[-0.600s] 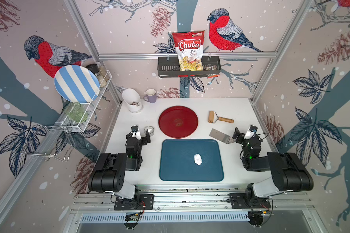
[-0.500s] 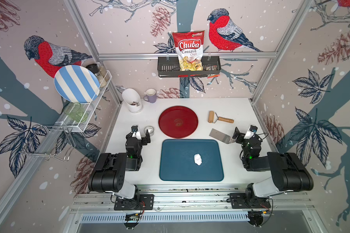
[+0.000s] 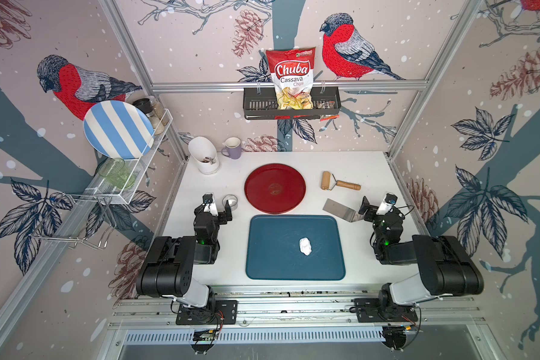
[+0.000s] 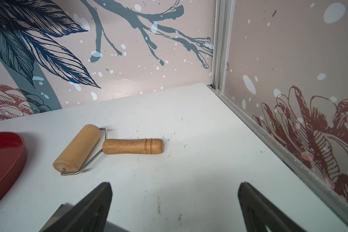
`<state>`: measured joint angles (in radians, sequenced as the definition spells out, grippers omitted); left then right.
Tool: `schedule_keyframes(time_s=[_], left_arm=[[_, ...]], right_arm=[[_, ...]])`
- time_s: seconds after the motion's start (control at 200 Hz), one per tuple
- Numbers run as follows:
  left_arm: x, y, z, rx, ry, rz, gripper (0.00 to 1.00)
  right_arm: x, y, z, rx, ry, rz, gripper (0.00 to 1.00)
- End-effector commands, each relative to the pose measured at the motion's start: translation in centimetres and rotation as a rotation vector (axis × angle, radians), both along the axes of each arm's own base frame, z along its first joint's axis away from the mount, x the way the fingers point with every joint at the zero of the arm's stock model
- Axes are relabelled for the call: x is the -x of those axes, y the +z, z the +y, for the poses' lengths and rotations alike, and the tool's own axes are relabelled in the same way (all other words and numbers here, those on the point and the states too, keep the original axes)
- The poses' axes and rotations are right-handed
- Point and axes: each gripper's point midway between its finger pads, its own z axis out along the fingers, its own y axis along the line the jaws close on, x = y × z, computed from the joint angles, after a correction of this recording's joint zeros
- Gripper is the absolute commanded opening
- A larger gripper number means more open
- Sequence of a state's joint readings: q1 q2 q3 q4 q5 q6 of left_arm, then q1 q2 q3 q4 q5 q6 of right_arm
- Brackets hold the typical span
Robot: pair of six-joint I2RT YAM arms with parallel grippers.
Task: Roll out the dumpling wrappers from the dough
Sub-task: Pick up the rolling pin from the center of the board.
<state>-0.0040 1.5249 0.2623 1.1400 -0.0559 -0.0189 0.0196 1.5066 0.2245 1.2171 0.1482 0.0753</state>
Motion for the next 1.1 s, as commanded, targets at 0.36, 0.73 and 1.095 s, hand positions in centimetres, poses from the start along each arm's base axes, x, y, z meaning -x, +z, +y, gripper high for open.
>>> schedule_keyframes(time_s=[0.36, 0.73, 1.095], left_arm=[[-0.2, 1.2, 0.0, -0.003, 0.003, -0.049, 0.97], [-0.2, 1.3, 0.0, 0.002, -0.002, -0.05, 0.97], [-0.3, 1.7, 1.3, 0.016, 0.084, -0.05, 0.97]], right_arm=[[-0.1, 0.3, 0.1, 0.007, 0.005, -0.007, 1.0], [-0.1, 0.1, 0.0, 0.001, 0.009, -0.002, 1.0], [-0.1, 0.5, -0.1, -0.001, 0.002, -0.018, 1.0]])
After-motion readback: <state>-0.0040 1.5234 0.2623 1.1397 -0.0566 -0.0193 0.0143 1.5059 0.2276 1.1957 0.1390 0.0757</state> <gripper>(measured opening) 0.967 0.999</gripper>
